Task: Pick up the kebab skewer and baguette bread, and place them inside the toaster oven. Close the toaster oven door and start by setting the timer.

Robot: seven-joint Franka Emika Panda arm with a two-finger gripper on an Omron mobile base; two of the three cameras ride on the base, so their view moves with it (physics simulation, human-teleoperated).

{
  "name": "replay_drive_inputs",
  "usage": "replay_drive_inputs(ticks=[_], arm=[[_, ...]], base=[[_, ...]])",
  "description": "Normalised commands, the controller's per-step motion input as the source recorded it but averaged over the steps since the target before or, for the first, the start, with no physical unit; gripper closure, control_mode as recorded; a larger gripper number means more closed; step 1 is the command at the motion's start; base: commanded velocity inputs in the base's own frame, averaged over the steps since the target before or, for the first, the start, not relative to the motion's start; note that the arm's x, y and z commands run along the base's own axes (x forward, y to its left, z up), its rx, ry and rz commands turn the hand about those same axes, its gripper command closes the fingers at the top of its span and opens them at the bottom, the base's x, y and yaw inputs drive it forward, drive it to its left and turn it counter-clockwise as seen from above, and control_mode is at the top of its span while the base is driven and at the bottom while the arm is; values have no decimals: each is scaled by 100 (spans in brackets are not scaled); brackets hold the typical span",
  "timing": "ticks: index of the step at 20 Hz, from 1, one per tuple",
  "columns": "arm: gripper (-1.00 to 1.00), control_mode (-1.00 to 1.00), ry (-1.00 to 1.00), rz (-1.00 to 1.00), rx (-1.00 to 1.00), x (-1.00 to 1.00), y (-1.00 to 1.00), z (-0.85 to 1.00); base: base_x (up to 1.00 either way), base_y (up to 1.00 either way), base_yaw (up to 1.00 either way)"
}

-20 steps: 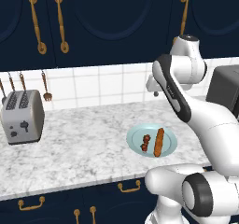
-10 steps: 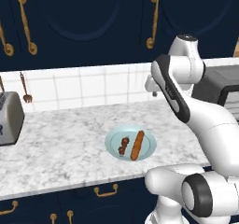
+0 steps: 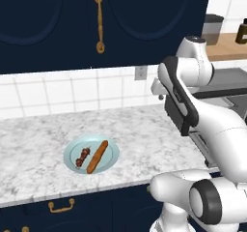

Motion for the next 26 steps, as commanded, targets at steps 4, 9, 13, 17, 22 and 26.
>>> replay_drive_inputs(ticks=[4,9,13,17,22,26], arm=[[-100,100,0,0,0,0,0,0],[-100,100,0,0,0,0,0,0],[-100,100,0,0,0,0,0,0],[-100,100,0,0,0,0,0,0],[-100,100,0,0,0,0,0,0],[-100,-100,-2,0,0,-3,-10,-3]], base=[[5,-31,0],[0,0,0],[0,0,0],[0,0,0],[0,0,0],[0,0,0]])
